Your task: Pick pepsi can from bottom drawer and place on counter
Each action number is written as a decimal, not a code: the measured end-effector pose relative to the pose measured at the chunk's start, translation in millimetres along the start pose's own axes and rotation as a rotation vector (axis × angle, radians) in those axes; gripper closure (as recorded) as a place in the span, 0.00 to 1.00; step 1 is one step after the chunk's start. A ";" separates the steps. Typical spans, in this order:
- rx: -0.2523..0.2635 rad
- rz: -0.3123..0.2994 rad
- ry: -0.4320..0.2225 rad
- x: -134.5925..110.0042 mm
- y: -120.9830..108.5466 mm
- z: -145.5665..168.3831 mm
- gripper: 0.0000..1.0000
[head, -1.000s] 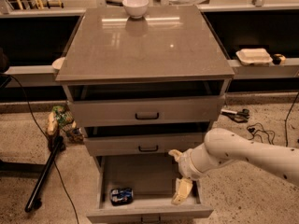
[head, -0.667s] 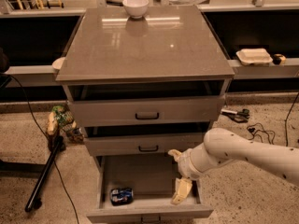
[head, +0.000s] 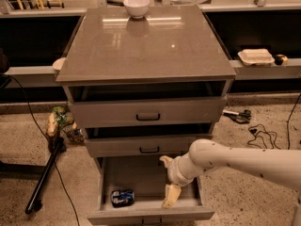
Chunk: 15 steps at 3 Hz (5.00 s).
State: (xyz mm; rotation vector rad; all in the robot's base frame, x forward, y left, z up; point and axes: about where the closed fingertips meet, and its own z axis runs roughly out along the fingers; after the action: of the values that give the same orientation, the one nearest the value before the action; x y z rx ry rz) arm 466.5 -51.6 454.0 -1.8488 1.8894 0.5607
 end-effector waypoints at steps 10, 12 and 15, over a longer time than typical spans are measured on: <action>-0.033 -0.052 -0.149 30.1 -86.0 265.7 0.00; -0.028 -0.096 -0.171 32.9 -101.3 307.7 0.00; -0.013 -0.107 -0.167 37.5 -106.1 342.6 0.00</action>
Offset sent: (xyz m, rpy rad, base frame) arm 0.0291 0.0760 -0.1068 0.1651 0.0350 0.1027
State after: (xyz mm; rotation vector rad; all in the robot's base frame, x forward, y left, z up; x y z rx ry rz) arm 581.2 109.2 152.3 -1.8379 1.6732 0.6704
